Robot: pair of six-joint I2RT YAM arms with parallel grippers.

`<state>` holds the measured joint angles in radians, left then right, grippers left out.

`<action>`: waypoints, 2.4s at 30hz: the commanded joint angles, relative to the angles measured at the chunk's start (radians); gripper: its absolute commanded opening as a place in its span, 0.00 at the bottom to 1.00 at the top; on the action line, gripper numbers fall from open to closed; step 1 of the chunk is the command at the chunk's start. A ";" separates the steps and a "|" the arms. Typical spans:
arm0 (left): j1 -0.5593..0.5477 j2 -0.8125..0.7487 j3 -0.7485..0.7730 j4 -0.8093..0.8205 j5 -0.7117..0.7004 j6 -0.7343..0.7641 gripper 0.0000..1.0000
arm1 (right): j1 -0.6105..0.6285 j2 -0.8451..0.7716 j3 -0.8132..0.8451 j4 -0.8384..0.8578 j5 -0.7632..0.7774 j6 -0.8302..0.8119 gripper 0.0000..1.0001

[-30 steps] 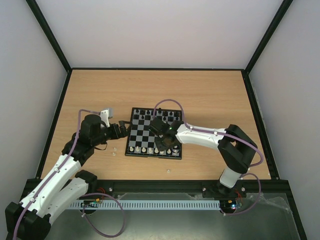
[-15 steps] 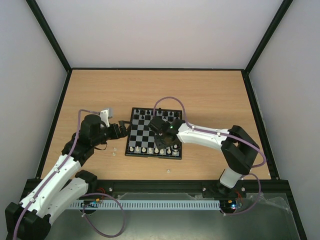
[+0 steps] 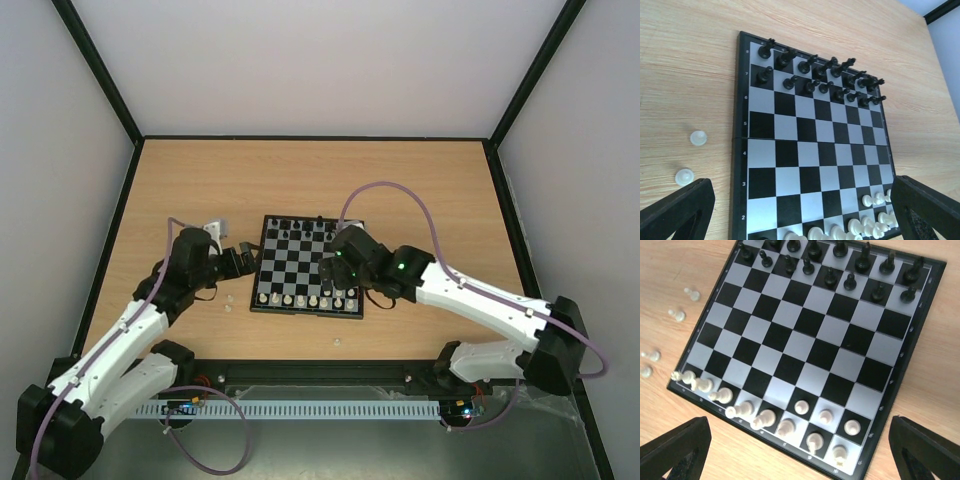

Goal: Set up the chess pieces on the board
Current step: Pick up the chess piece at the center of the board.

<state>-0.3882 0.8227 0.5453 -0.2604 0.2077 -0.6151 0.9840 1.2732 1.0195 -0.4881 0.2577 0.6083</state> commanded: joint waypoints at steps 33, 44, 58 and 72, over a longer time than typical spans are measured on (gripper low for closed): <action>-0.003 0.306 0.084 -0.112 -0.239 -0.028 0.99 | -0.031 -0.055 -0.128 0.136 -0.009 -0.097 0.99; 0.000 0.441 0.092 -0.083 -0.281 -0.025 0.92 | -0.066 -0.055 -0.173 0.187 -0.070 -0.111 0.99; -0.007 0.532 0.083 -0.039 -0.299 -0.020 0.49 | -0.071 -0.040 -0.179 0.200 -0.103 -0.119 0.99; -0.016 0.561 0.093 -0.030 -0.326 -0.007 0.18 | -0.073 -0.035 -0.181 0.201 -0.108 -0.120 0.99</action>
<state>-0.3946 1.3655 0.6216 -0.2977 -0.0978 -0.6304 0.9161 1.2251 0.8532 -0.2855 0.1566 0.4976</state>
